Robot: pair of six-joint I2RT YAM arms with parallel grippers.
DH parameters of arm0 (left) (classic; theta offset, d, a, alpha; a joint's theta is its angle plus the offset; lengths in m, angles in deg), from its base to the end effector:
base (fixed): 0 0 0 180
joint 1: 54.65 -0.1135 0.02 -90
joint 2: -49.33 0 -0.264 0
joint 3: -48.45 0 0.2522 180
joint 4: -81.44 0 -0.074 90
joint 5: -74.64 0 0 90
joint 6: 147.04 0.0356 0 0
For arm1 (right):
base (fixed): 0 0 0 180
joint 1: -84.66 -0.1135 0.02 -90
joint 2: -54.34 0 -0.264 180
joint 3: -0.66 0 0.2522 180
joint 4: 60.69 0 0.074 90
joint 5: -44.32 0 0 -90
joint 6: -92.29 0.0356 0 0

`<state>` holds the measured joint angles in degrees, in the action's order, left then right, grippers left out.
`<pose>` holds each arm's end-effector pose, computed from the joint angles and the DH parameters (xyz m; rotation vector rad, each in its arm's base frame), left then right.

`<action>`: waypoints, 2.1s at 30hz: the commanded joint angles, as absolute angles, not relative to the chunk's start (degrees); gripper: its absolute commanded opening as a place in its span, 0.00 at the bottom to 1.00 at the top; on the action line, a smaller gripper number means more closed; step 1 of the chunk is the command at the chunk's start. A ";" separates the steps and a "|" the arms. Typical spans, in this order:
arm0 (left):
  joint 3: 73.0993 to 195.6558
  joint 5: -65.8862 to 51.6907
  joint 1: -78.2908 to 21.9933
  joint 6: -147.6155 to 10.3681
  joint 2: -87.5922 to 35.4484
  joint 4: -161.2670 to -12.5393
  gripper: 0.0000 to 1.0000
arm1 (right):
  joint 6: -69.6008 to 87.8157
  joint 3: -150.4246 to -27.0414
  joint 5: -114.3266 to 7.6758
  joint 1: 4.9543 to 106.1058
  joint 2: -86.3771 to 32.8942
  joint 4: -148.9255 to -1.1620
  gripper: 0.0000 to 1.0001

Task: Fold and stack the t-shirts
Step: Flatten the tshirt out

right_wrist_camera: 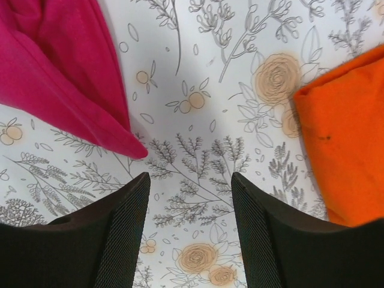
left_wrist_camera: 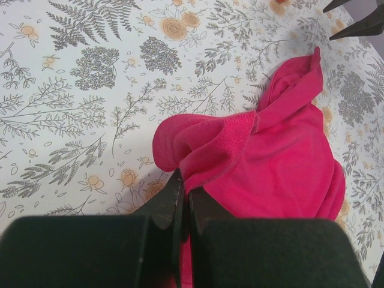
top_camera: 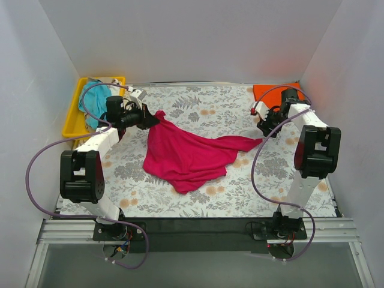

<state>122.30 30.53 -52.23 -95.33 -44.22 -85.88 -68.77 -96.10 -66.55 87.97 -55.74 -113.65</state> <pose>0.3558 -0.0406 0.2391 -0.1854 2.1944 -1.2616 0.3993 -0.0104 0.2051 -1.5304 2.0995 0.0514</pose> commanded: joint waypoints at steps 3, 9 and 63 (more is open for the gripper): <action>124.52 30.43 -52.54 -93.78 -43.39 -85.24 0.00 | -69.60 -97.12 -70.29 87.82 -56.84 -120.06 0.54; 124.87 30.26 -52.54 -93.34 -43.57 -85.06 0.00 | -71.27 -95.45 -70.65 87.82 -56.84 -120.24 0.56; 141.67 18.65 -54.38 -96.07 -8.61 -81.11 0.00 | -39.63 -122.62 -49.11 88.00 -14.51 -112.77 0.01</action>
